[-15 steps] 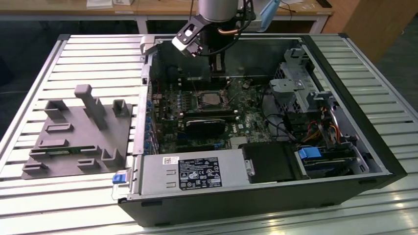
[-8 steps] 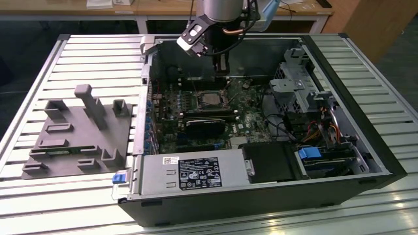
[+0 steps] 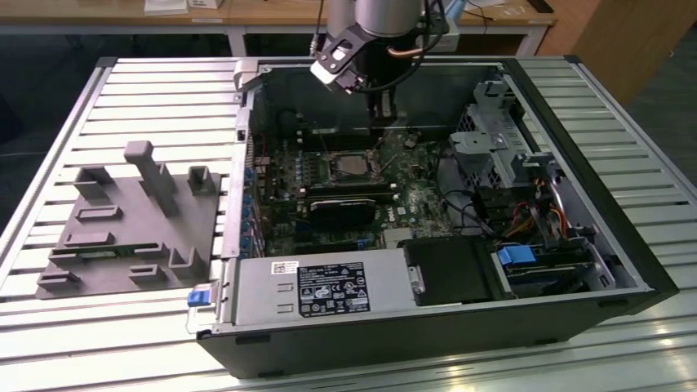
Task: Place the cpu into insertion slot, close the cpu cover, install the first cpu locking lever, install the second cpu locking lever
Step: 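Close the cpu cover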
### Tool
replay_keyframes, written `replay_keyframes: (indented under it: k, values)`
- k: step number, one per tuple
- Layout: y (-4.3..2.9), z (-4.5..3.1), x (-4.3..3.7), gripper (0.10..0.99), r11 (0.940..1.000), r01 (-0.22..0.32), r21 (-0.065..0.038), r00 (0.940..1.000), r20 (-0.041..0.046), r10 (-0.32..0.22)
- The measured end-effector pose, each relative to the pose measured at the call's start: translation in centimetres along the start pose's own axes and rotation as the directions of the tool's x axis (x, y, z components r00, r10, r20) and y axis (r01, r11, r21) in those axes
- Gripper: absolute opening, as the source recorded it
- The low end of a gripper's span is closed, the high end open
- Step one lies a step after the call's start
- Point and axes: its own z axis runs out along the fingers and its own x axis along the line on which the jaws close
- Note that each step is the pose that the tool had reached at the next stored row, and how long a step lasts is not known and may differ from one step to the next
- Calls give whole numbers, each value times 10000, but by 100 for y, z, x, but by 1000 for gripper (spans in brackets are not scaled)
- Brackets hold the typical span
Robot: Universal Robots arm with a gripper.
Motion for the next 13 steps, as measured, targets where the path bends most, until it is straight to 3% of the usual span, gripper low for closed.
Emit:
replay_keyframes:
  k: [13]
  values:
    - [342,16,12,102,10000,-1,10,10000,0,1]
